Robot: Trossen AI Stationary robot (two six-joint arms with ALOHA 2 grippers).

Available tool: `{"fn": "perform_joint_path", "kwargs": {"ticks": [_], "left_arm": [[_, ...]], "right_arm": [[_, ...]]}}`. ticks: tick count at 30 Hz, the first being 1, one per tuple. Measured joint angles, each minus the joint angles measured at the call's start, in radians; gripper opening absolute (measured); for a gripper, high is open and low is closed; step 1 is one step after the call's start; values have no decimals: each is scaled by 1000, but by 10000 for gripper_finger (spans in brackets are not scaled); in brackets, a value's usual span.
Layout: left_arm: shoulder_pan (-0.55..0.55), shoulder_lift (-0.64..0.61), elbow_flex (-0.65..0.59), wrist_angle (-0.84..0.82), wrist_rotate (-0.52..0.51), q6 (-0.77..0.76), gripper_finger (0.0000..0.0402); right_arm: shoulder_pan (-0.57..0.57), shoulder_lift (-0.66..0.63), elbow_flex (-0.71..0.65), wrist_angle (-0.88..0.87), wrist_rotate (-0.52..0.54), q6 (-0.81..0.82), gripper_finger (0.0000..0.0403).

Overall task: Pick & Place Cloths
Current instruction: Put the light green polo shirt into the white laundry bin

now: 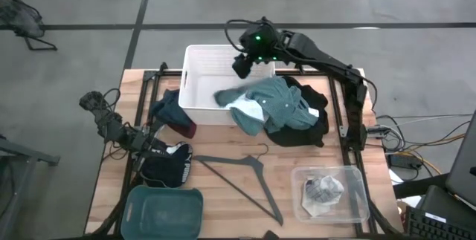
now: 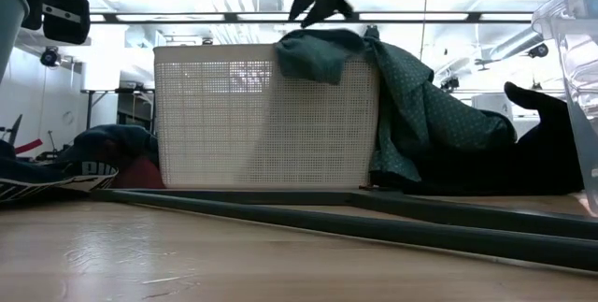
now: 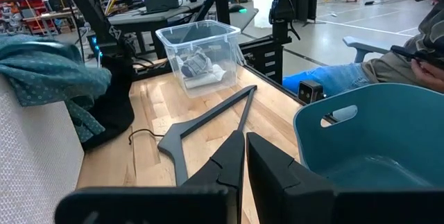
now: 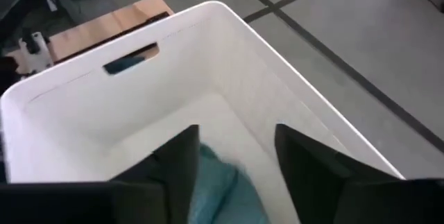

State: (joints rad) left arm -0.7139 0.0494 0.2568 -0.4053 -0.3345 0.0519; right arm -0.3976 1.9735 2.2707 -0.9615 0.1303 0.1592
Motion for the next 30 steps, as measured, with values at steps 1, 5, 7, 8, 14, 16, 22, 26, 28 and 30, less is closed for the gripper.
{"fn": "perform_joint_path", "kwargs": {"ticks": [1,5,7,8,14,16,22,26,28,30], "left_arm": [[0,0,0,0,0,0,23],[0,0,0,0,0,0,23],[0,0,0,0,0,0,23],[0,0,0,0,0,0,23],[0,0,0,0,0,0,23],[0,0,0,0,0,0,23],[0,0,0,0,0,0,23],[0,0,0,0,0,0,23],[0,0,0,0,0,0,23],[0,0,0,0,0,0,23]], "right_arm": [[4,-14,0,-26,0,2,206],[35,-81,0,-191,1,-6,246],[58,-112,0,-289,1,3,260],[70,-125,-4,-335,0,13,265],[170,-208,-87,-461,8,71,286],[205,-243,-133,-465,25,82,289],[308,-361,-349,-464,133,151,295],[363,-440,-532,-435,141,213,292],[382,-464,-628,-412,158,238,287],[394,-486,-714,-386,159,250,281]]}}
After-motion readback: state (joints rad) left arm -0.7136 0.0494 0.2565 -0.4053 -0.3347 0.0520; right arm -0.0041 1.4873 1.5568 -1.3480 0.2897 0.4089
